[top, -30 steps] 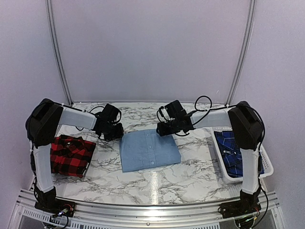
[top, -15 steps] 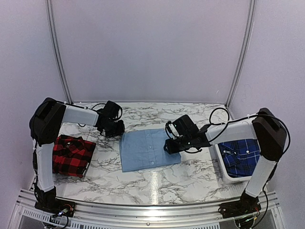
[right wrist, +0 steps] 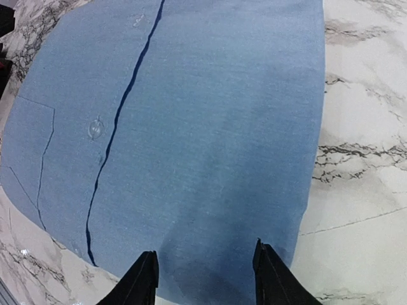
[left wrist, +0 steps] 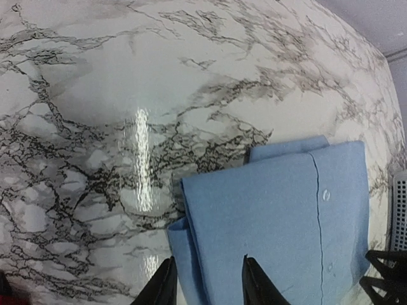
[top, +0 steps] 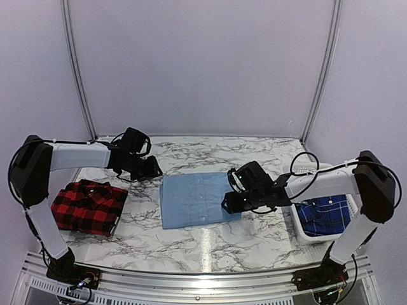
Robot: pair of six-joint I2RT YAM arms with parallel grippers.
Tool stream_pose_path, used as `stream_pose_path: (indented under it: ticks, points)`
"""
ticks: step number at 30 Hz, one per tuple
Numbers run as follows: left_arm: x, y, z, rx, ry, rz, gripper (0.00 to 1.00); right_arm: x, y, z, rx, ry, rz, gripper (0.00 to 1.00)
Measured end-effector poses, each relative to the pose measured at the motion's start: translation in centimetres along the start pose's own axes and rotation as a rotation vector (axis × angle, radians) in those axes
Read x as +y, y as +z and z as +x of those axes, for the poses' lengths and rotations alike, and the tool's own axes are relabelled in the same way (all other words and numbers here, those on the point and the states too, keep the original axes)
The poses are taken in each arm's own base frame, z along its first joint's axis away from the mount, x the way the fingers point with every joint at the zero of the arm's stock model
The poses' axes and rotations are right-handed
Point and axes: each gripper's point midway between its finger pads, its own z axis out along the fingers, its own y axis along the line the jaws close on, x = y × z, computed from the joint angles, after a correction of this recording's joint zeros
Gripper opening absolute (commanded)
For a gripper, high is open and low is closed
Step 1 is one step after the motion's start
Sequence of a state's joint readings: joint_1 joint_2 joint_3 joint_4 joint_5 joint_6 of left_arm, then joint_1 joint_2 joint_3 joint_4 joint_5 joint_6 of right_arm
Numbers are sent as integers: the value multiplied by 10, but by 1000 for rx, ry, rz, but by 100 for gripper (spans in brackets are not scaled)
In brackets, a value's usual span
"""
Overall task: Fold and stack the long sleeve shirts
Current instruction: Move the square-folded shirt to the center of the board.
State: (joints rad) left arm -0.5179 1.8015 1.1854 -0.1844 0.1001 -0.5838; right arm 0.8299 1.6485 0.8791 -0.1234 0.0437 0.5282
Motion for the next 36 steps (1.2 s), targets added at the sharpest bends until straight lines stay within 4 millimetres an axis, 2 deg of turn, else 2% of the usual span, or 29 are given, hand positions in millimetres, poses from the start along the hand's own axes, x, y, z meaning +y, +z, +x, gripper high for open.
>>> stream_pose_path:
  ticks: [6, 10, 14, 19, 26, 31, 36]
  points:
    - [1, -26, 47, 83, -12, 66, 47, -5, -17, 3, -19, 8, 29, 46]
    - [3, -30, 85, 165, -21, 91, 47, -14, -20, 8, -18, 5, 65, 33]
    - [6, -32, 109, 213, -41, 109, 47, -29, -16, 30, 28, -1, 104, 23]
    - [7, -32, 119, 231, -71, 134, 51, -38, -12, 56, 84, -11, 124, 22]
    - [1, -32, 118, 231, -74, 166, 52, -15, -14, 71, 109, -52, 88, 24]
    - [1, -29, 120, 240, -73, 167, 52, -16, -21, 67, 108, -54, 110, 33]
    - [6, -18, 124, 260, -78, 149, 49, -19, -34, 47, 56, -33, 108, 34]
